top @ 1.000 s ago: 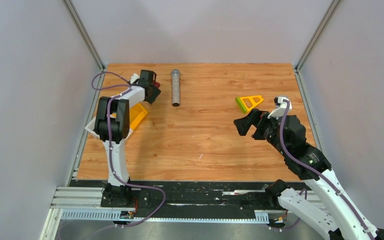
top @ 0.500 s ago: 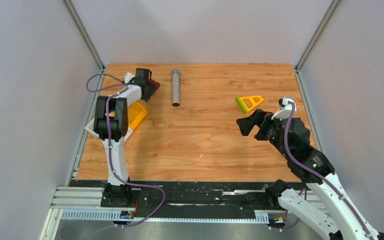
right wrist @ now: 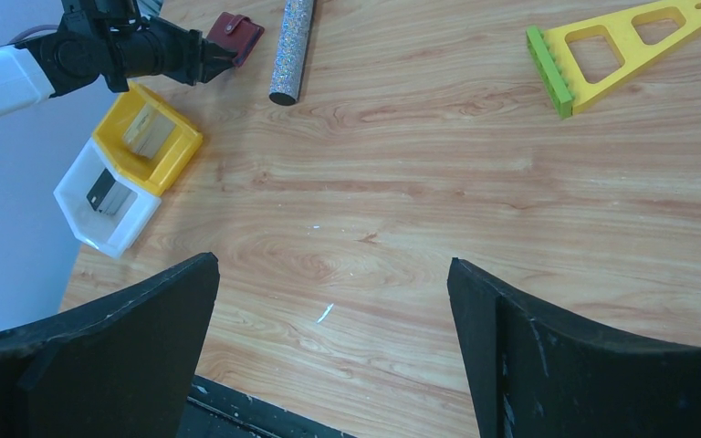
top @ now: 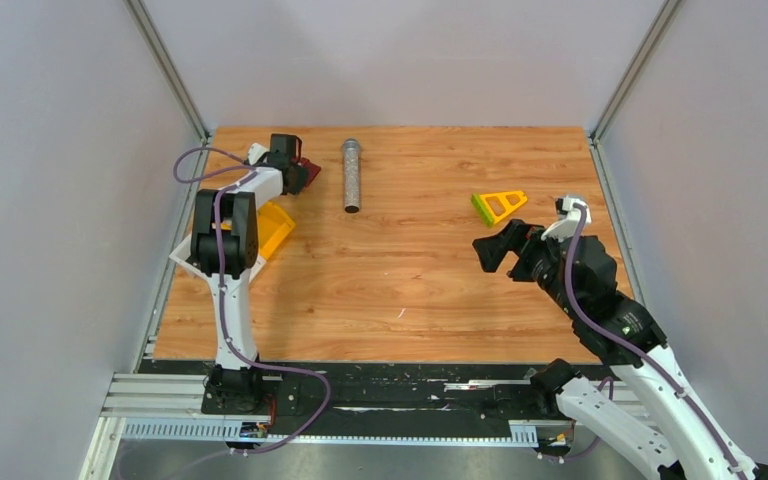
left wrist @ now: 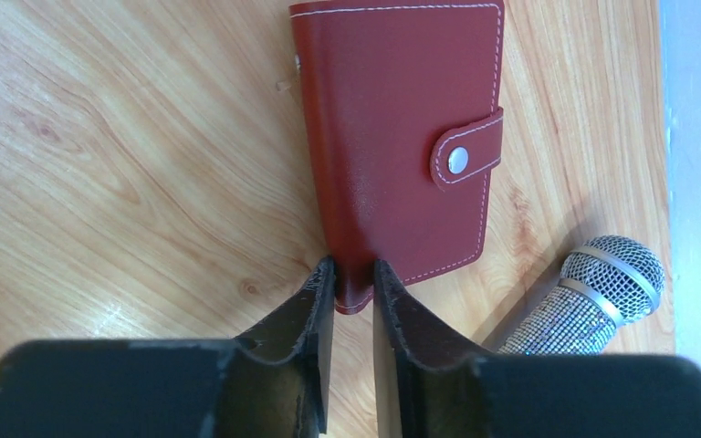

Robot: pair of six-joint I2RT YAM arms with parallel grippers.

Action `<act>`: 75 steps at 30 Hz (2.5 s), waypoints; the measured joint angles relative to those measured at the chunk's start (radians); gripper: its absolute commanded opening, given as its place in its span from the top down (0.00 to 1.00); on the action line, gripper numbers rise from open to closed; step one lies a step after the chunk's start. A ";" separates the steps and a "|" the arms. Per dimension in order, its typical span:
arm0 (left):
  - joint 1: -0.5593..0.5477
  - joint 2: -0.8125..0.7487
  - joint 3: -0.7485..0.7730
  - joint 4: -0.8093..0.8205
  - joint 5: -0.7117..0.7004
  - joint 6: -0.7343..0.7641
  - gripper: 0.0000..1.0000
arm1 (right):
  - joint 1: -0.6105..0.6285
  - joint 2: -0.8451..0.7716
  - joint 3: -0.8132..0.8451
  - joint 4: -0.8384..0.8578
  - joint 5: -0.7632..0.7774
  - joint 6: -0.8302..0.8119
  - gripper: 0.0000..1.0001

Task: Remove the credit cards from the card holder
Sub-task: Move the card holder to the center of the board.

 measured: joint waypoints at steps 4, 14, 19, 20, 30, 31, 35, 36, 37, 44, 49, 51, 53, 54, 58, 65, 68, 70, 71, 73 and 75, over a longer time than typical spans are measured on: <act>0.004 -0.001 0.000 0.001 0.014 -0.002 0.91 | 0.000 -0.011 0.000 0.000 0.000 0.001 0.00; 0.002 -0.027 -0.030 -0.003 0.043 0.019 1.00 | 0.000 -0.057 -0.001 -0.006 -0.009 0.016 0.00; -0.018 -0.077 -0.084 -0.035 0.045 0.054 1.00 | 0.000 -0.076 -0.001 -0.013 -0.014 0.028 0.01; -0.024 -0.091 -0.095 -0.052 0.045 0.062 1.00 | 0.000 -0.079 -0.001 -0.018 -0.016 0.029 0.01; -0.058 -0.221 -0.221 -0.156 0.048 0.141 0.99 | 0.000 -0.127 -0.001 -0.031 -0.027 0.044 0.01; -0.061 -0.234 -0.235 -0.162 0.051 0.146 0.99 | 0.000 -0.134 -0.001 -0.040 -0.027 0.044 0.01; -0.090 -0.284 -0.298 -0.176 0.056 0.163 0.99 | 0.000 -0.146 0.000 -0.060 -0.032 0.046 0.01; -0.099 -0.296 -0.315 -0.177 0.058 0.167 0.99 | 0.000 -0.148 0.001 -0.066 -0.035 0.048 0.01; -0.109 -0.309 -0.335 -0.178 0.060 0.171 0.99 | 0.000 -0.150 0.001 -0.069 -0.038 0.048 0.01; -0.140 -0.350 -0.393 -0.173 0.087 0.202 0.99 | 0.000 -0.159 0.001 -0.077 -0.050 0.060 0.02; -0.153 -0.387 -0.427 -0.198 0.093 0.222 0.99 | 0.000 -0.164 0.002 -0.077 -0.052 0.069 0.02; -0.166 -0.410 -0.443 -0.225 0.089 0.231 0.98 | 0.000 -0.164 0.002 -0.080 -0.054 0.071 0.02; -0.179 -0.439 -0.469 -0.244 0.090 0.238 0.98 | 0.000 -0.164 0.003 -0.086 -0.058 0.072 0.02; -0.185 -0.458 -0.487 -0.253 0.093 0.240 0.98 | 0.000 -0.164 0.004 -0.089 -0.060 0.073 0.02; -0.214 -0.520 -0.562 -0.270 0.113 0.249 0.97 | 0.000 -0.165 0.005 -0.095 -0.061 0.079 0.02; -0.372 -0.658 -0.701 -0.288 0.177 0.261 0.93 | 0.000 -0.164 0.004 -0.119 -0.085 0.095 0.03; -0.473 -0.712 -0.737 -0.302 0.210 0.270 0.90 | 0.000 -0.163 -0.007 -0.130 -0.106 0.098 0.04; -0.532 -0.737 -0.753 -0.303 0.224 0.280 0.89 | 0.000 -0.162 -0.020 -0.137 -0.125 0.104 0.04; -0.564 -0.752 -0.763 -0.298 0.231 0.285 0.87 | 0.000 -0.161 -0.024 -0.140 -0.134 0.106 0.05; -0.610 -0.778 -0.788 -0.280 0.254 0.291 0.85 | 0.000 -0.158 -0.037 -0.151 -0.155 0.114 0.06; -0.636 -0.794 -0.812 -0.259 0.280 0.295 0.80 | 0.000 -0.157 -0.047 -0.163 -0.166 0.124 0.07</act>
